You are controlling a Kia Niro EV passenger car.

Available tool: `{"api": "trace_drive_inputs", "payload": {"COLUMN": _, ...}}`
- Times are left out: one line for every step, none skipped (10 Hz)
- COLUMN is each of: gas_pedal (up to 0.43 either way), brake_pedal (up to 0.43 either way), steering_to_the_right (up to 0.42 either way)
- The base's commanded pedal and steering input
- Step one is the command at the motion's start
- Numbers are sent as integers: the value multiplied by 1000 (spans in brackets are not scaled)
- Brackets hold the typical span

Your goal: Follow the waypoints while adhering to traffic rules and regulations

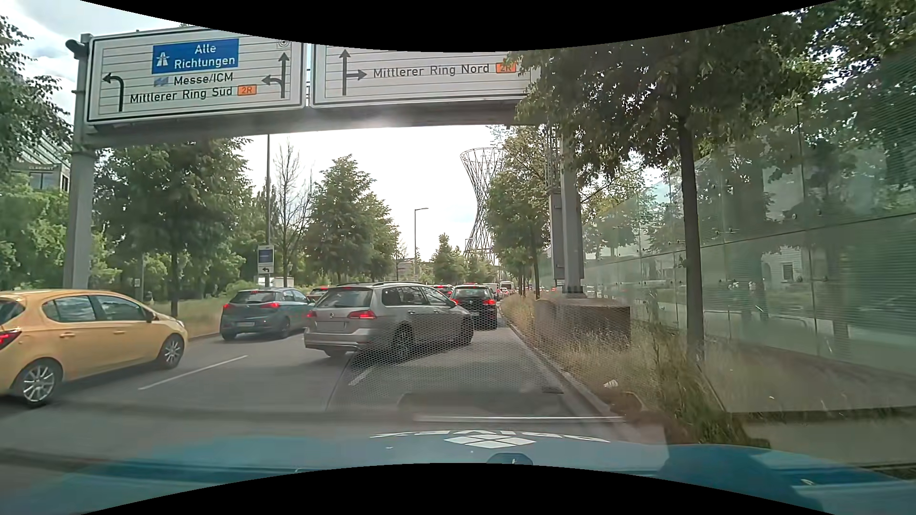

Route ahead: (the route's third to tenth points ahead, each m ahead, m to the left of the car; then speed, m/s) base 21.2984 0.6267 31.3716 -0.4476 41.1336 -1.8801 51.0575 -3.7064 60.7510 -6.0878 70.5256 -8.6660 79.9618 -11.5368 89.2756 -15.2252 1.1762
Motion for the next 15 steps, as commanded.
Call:
{"api": "trace_drive_inputs", "payload": {"gas_pedal": 110, "brake_pedal": 0, "steering_to_the_right": -1}}
{"api": "trace_drive_inputs", "payload": {"gas_pedal": 0, "brake_pedal": 0, "steering_to_the_right": 2}}
{"api": "trace_drive_inputs", "payload": {"gas_pedal": 0, "brake_pedal": 0, "steering_to_the_right": 6}}
{"api": "trace_drive_inputs", "payload": {"gas_pedal": 0, "brake_pedal": 0, "steering_to_the_right": 9}}
{"api": "trace_drive_inputs", "payload": {"gas_pedal": 0, "brake_pedal": 0, "steering_to_the_right": 9}}
{"api": "trace_drive_inputs", "payload": {"gas_pedal": 0, "brake_pedal": 0, "steering_to_the_right": 8}}
{"api": "trace_drive_inputs", "payload": {"gas_pedal": 0, "brake_pedal": 0, "steering_to_the_right": 8}}
{"api": "trace_drive_inputs", "payload": {"gas_pedal": 0, "brake_pedal": 0, "steering_to_the_right": 8}}
{"api": "trace_drive_inputs", "payload": {"gas_pedal": 0, "brake_pedal": 0, "steering_to_the_right": 8}}
{"api": "trace_drive_inputs", "payload": {"gas_pedal": 0, "brake_pedal": 0, "steering_to_the_right": 8}}
{"api": "trace_drive_inputs", "payload": {"gas_pedal": 0, "brake_pedal": 0, "steering_to_the_right": 8}}
{"api": "trace_drive_inputs", "payload": {"gas_pedal": 0, "brake_pedal": 0, "steering_to_the_right": 8}}
{"api": "trace_drive_inputs", "payload": {"gas_pedal": 0, "brake_pedal": 0, "steering_to_the_right": 8}}
{"api": "trace_drive_inputs", "payload": {"gas_pedal": 0, "brake_pedal": 0, "steering_to_the_right": 8}}
{"api": "trace_drive_inputs", "payload": {"gas_pedal": 0, "brake_pedal": 0, "steering_to_the_right": 8}}
